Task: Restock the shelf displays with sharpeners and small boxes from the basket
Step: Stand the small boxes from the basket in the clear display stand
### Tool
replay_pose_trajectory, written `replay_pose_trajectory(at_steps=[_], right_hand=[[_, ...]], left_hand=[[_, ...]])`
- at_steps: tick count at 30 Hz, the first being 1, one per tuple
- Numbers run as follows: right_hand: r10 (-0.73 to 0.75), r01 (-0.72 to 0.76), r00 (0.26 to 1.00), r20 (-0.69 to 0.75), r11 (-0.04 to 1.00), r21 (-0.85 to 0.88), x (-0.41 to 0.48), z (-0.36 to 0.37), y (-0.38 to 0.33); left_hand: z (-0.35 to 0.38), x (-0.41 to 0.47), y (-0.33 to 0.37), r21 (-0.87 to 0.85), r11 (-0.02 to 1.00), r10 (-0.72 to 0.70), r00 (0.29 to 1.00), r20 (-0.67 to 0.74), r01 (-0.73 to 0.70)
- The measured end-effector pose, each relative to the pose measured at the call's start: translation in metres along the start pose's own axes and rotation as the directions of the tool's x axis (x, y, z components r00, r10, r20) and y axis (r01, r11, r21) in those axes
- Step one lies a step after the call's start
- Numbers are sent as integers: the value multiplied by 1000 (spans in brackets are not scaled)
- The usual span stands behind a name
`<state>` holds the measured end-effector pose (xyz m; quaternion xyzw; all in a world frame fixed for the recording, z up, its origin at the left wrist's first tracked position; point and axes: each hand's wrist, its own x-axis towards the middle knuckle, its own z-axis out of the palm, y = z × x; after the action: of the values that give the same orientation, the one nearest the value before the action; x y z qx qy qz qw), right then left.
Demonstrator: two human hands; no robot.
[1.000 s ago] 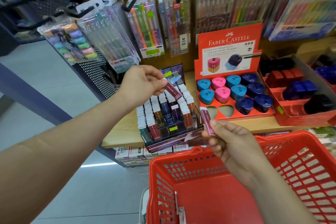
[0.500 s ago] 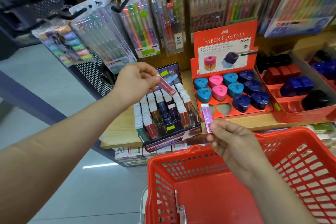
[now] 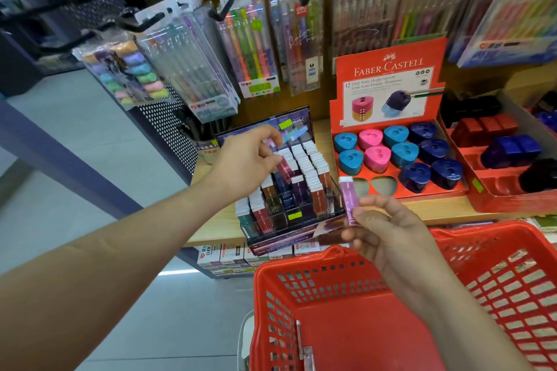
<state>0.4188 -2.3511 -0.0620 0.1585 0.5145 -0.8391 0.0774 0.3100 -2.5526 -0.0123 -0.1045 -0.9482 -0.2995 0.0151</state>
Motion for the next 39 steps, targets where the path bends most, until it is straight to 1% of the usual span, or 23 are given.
replay_pose_trajectory(at_steps=[3, 5, 8, 12, 15, 17, 19, 23, 27, 29, 31, 32, 34, 36, 37, 39], right_hand=[[-99, 103, 994, 38, 989, -110, 4, 4, -4], [-138, 145, 989, 52, 975, -170, 6, 6, -8], [-138, 142, 990, 38, 972, -186, 7, 8, -9], [-123, 123, 992, 13, 973, -197, 7, 6, -7], [-122, 122, 992, 12, 974, -192, 6, 6, -8], [-121, 121, 993, 11, 975, -185, 6, 5, -9], [-120, 120, 993, 10, 976, -184, 6, 5, -10], [-134, 132, 991, 5, 970, -206, 8, 6, -10], [-162, 154, 987, -16, 959, -237, 12, 12, -11], [-180, 169, 984, -22, 954, -247, 14, 15, -11], [-206, 197, 979, -7, 946, -258, 15, 19, -13], [-229, 225, 973, 16, 935, -274, 14, 21, -15], [-264, 278, 961, 87, 912, -302, 13, 29, -17], [-259, 290, 956, 140, 907, -306, 12, 38, -17], [-262, 293, 955, 137, 899, -325, 13, 42, -15], [-300, 310, 950, 89, 870, -384, 17, 44, -10]], left_hand=[[0, -3, 3, 124, 988, 81, 995, 62, -88], [1, -3, 7, 176, 975, 122, 990, 75, -133], [1, -1, 9, 208, 962, 167, 983, 76, -180], [7, 1, 10, 257, 925, 257, 959, 119, -280], [16, 2, 11, 375, 874, 250, 947, 199, -309], [21, 3, 11, 412, 857, 243, 947, 208, -310], [21, 4, 8, 357, 887, 237, 952, 192, -293], [8, 2, 4, 183, 958, 191, 966, 171, -222], [-24, 3, 6, 89, 988, 117, 988, 99, -126], [-41, 5, 7, 12, 999, 36, 994, 105, -38], [-52, 3, 8, -139, 988, -50, 989, 142, 70], [-54, 0, 11, -214, 972, -65, 986, 156, 98], [-51, -5, 17, -325, 938, -58, 981, 183, 116], [-42, -10, 23, -377, 918, -45, 976, 212, 124], [-36, -12, 24, -398, 908, -41, 974, 225, 130], [-28, -13, 26, -475, 866, -47, 970, 238, 158]])
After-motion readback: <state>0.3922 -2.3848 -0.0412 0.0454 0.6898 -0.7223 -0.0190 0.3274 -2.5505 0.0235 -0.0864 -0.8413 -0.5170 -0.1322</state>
